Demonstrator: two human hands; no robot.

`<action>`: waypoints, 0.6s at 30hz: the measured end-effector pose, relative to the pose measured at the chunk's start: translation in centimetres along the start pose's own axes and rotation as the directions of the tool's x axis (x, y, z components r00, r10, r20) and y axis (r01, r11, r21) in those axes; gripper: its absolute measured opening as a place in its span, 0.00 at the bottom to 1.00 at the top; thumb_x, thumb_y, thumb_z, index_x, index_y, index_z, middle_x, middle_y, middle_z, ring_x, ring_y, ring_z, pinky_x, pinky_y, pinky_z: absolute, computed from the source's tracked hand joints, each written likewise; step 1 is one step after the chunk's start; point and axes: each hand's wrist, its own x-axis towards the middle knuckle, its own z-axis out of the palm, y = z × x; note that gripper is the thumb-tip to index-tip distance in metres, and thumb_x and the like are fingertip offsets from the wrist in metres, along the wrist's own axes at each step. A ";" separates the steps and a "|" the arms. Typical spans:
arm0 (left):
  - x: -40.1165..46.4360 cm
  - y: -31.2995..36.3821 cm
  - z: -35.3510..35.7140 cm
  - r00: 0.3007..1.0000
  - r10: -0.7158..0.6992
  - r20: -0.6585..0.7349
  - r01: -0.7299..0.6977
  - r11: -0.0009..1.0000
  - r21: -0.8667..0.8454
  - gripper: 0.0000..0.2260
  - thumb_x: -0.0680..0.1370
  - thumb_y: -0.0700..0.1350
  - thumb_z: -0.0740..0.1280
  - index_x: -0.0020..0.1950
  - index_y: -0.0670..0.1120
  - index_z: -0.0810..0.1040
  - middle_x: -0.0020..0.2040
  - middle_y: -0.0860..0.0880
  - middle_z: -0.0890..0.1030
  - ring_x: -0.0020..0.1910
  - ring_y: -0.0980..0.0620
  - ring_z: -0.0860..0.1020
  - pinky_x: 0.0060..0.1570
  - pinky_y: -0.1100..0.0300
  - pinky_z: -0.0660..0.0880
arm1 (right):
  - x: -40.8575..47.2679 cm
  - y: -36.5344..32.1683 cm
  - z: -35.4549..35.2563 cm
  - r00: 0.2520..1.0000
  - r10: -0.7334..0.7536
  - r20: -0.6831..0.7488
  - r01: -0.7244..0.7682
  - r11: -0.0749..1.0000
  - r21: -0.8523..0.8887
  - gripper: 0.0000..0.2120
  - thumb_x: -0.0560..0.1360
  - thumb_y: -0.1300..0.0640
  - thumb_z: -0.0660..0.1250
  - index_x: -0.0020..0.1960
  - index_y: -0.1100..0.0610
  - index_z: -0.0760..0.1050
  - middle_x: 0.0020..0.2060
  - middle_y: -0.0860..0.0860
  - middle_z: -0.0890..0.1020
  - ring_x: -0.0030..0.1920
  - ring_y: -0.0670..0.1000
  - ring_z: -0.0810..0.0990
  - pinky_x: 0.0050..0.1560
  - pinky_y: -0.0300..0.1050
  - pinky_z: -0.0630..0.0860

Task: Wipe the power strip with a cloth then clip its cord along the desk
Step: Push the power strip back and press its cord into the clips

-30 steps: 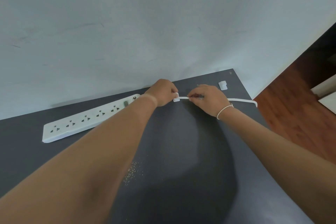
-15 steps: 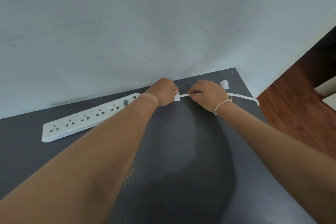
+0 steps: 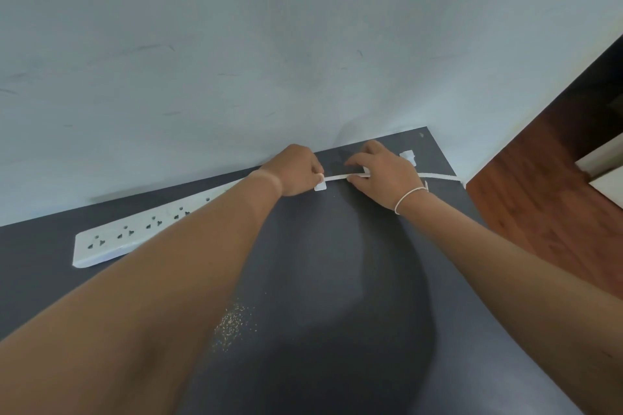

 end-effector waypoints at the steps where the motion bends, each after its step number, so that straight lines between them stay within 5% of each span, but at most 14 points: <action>1: 0.0 0.2 -0.1 1.000 0.008 -0.009 -0.008 1.000 0.009 0.14 0.74 0.40 0.61 0.28 0.41 0.70 0.34 0.44 0.66 0.35 0.48 0.64 0.37 0.56 0.64 | -0.3 0.4 -0.3 1.000 0.008 -0.010 -0.007 1.000 0.016 0.15 0.75 0.51 0.64 0.60 0.51 0.75 0.59 0.52 0.73 0.50 0.57 0.79 0.47 0.47 0.74; 4: 0.5 1.4 -0.3 0.997 0.035 -0.065 -0.037 0.999 -0.028 0.19 0.73 0.38 0.61 0.27 0.47 0.54 0.29 0.46 0.58 0.34 0.48 0.59 0.36 0.56 0.58 | -1.5 2.1 -1.3 0.999 0.029 -0.026 -0.028 0.999 0.021 0.17 0.74 0.50 0.65 0.62 0.50 0.72 0.60 0.50 0.72 0.51 0.55 0.78 0.47 0.45 0.73; 13: 2.9 6.3 1.2 0.990 0.127 -0.061 -0.134 0.984 -0.121 0.19 0.74 0.38 0.62 0.28 0.48 0.56 0.28 0.50 0.56 0.30 0.51 0.54 0.31 0.59 0.52 | -2.6 6.3 -2.1 0.997 0.064 -0.047 -0.054 0.979 0.198 0.06 0.74 0.60 0.66 0.49 0.57 0.80 0.49 0.56 0.79 0.52 0.56 0.78 0.55 0.49 0.75; 15: 3.2 6.6 1.6 0.991 0.124 -0.048 -0.129 0.985 -0.110 0.15 0.75 0.39 0.63 0.28 0.48 0.67 0.27 0.51 0.60 0.28 0.53 0.57 0.29 0.61 0.54 | -2.2 6.4 -2.1 0.996 0.056 -0.064 -0.040 0.974 0.222 0.05 0.74 0.61 0.66 0.47 0.58 0.81 0.46 0.56 0.80 0.49 0.57 0.78 0.54 0.52 0.75; 18: 3.4 6.7 1.8 0.993 0.100 -0.056 -0.106 0.987 -0.124 0.10 0.76 0.41 0.63 0.43 0.45 0.85 0.31 0.54 0.71 0.29 0.54 0.67 0.30 0.65 0.62 | -1.6 6.5 -2.1 0.996 0.056 -0.067 -0.039 0.973 0.228 0.06 0.74 0.60 0.66 0.48 0.58 0.81 0.46 0.57 0.80 0.48 0.56 0.78 0.52 0.50 0.74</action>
